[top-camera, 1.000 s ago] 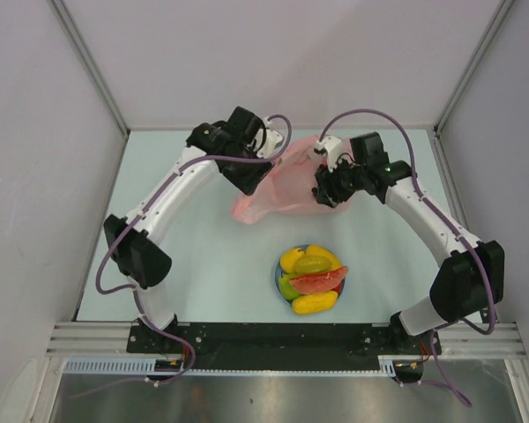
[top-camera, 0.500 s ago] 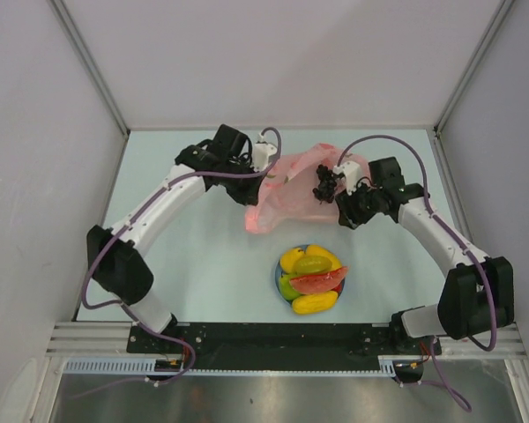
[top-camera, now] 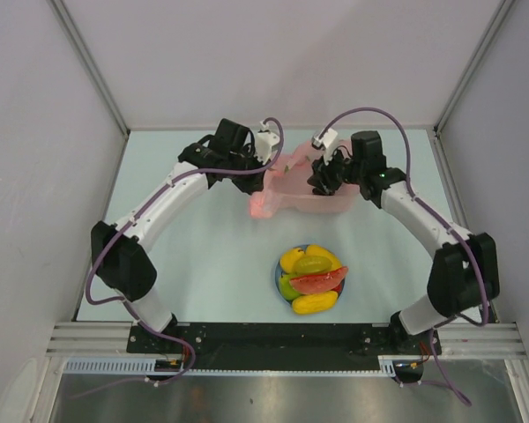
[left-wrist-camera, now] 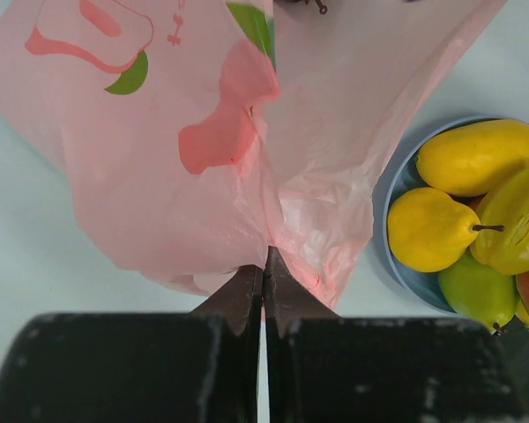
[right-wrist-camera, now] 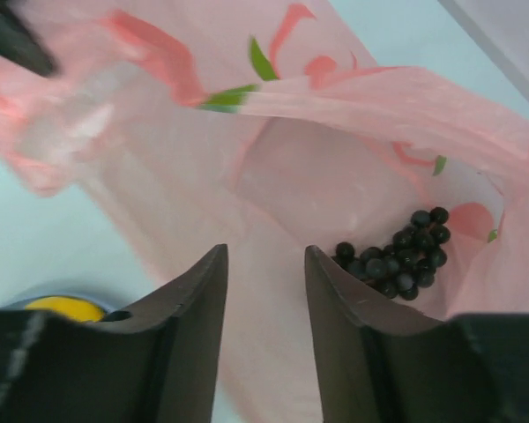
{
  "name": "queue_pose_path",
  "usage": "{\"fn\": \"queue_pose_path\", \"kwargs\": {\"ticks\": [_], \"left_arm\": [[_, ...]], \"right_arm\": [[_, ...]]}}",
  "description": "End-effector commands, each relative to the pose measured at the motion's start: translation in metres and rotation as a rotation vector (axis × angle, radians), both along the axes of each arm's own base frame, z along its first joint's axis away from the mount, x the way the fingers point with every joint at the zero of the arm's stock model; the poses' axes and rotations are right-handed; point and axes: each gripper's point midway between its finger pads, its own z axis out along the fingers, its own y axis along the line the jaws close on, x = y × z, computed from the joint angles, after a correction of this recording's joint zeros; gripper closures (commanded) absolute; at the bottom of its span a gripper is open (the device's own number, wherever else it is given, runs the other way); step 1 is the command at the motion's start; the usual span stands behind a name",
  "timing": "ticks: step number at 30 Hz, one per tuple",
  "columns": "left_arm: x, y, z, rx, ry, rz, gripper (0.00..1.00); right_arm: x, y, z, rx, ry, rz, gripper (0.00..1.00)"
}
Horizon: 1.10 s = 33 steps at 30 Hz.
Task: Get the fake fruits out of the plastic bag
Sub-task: Take out the fake fruit from the plastic bag.
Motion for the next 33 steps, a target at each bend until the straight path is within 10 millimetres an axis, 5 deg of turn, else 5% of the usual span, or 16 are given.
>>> {"fn": "queue_pose_path", "kwargs": {"ticks": [1,6,11,14,22,29,33], "left_arm": [[0.010,-0.007,0.019,-0.034,-0.067,-0.013,1.00],[0.005,-0.007,0.013,-0.028,-0.047,-0.034,1.00],[0.003,-0.010,0.002,-0.022,-0.024,-0.041,1.00],[0.008,-0.012,-0.003,-0.014,-0.024,-0.034,1.00],[0.021,-0.009,-0.018,0.043,-0.045,0.005,1.00],[0.024,-0.012,-0.017,0.044,-0.037,-0.004,1.00],[0.026,-0.013,-0.010,0.048,-0.058,0.001,1.00]], "right_arm": [[0.051,-0.022,-0.040,-0.146,-0.067,-0.074,0.58],[0.078,-0.049,-0.061,-0.259,-0.109,-0.123,0.63],[0.028,-0.079,-0.127,-0.476,0.084,-0.021,0.68],[0.035,-0.091,-0.126,-0.460,0.085,-0.063,0.66],[0.084,-0.092,-0.111,-0.489,-0.183,0.004,0.43],[0.073,-0.076,-0.133,-0.510,-0.250,0.250,0.34],[0.087,-0.066,-0.140,-0.508,-0.303,0.261,0.34]]}}
